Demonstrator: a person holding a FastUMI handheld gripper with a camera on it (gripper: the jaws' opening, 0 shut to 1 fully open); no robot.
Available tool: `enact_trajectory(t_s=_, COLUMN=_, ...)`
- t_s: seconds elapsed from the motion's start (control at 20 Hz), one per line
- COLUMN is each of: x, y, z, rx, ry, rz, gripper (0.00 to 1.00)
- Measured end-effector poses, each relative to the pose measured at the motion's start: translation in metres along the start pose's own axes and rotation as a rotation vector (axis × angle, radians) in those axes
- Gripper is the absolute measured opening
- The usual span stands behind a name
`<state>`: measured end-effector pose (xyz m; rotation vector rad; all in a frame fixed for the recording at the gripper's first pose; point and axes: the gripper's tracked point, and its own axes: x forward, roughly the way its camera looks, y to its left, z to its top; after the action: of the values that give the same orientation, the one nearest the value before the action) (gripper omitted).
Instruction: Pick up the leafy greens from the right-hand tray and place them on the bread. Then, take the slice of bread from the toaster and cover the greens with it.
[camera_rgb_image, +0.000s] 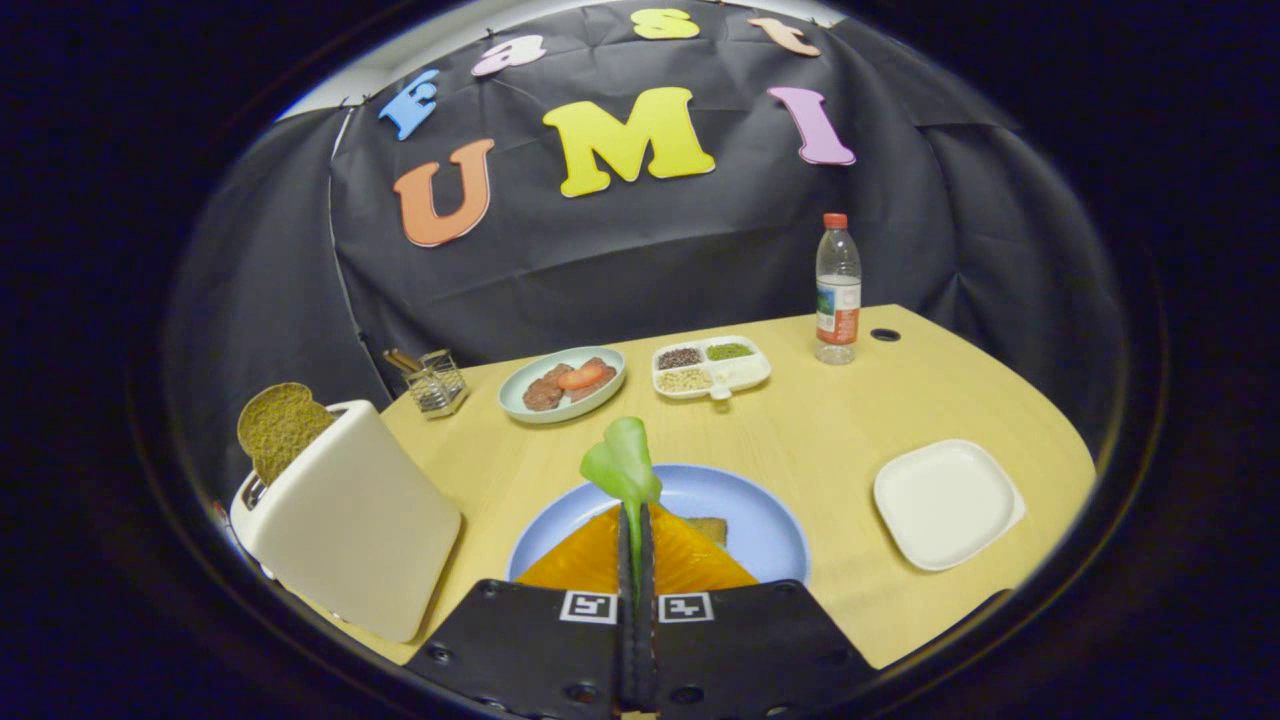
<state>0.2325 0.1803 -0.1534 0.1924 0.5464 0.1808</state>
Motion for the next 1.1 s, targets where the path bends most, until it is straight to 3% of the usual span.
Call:
enact_trajectory(t_s=0.3, x=0.012, y=0.028, z=-0.004, rx=0.034, ry=0.004, rz=0.049, gripper=0.16)
enact_trajectory(t_s=0.55, x=0.016, y=0.035, z=-0.006, rx=0.048, ry=-0.006, rz=0.054, gripper=0.60)
enact_trajectory(t_s=0.85, x=-0.016, y=0.038, z=0.029, rx=0.004, ry=-0.155, rz=0.028, gripper=0.88)
enact_trajectory(t_s=0.95, x=-0.036, y=0.045, z=0.048, rx=-0.012, ry=-0.225, rz=0.022, gripper=0.96)
enact_trajectory(t_s=1.1, x=-0.069, y=0.074, z=0.074, rx=-0.047, ry=-0.303, rz=0.043, gripper=0.96)
